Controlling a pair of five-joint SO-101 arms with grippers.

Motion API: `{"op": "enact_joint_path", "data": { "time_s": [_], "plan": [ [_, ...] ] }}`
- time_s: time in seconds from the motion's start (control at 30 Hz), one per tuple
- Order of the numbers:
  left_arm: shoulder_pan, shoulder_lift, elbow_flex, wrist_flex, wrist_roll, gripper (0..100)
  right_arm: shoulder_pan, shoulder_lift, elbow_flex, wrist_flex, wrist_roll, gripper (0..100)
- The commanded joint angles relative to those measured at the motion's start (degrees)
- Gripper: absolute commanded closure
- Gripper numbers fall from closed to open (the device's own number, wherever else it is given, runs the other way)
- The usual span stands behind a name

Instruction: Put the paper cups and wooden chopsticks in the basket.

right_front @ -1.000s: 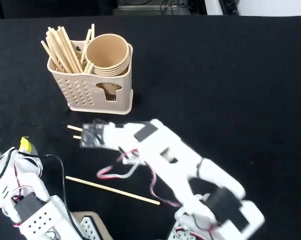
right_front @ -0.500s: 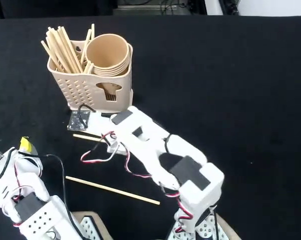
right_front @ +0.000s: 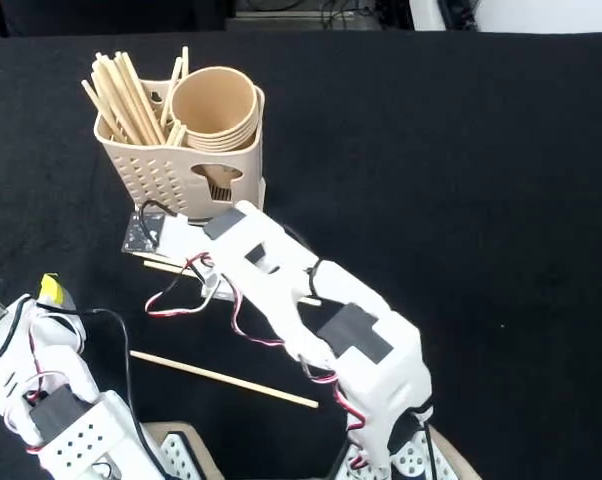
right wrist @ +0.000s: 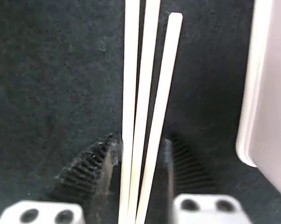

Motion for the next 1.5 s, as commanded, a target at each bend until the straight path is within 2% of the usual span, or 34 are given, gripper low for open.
{"op": "enact_joint_path", "data": {
  "time_s": [0.0,0.6,0.83,1.1,1.27,1.47],
  "plan": [
    [0.4,-0.79,-0.48,0.35,-0.18,76,-5.1,0.13,-1.89,1.41,-0.09,98.9],
    [0.4,-0.79,-0.48,0.35,-0.18,76,-4.92,-4.53,0.66,5.63,2.37,98.7],
    [0.22,-0.79,-0.48,0.35,-0.18,76,-3.6,-18.95,0.92,9.14,-3.87,98.7],
    [0.22,-0.79,-0.48,0.35,-0.18,76,-0.62,-41.8,1.98,9.67,-7.47,98.7],
    [0.22,-0.79,-0.48,0.35,-0.18,76,-0.88,-53.23,2.07,6.07,-8.53,98.7],
    [0.22,-0.79,-0.48,0.35,-0.18,76,-0.97,-54.46,2.07,-1.85,-9.05,98.7]
  ]
}}
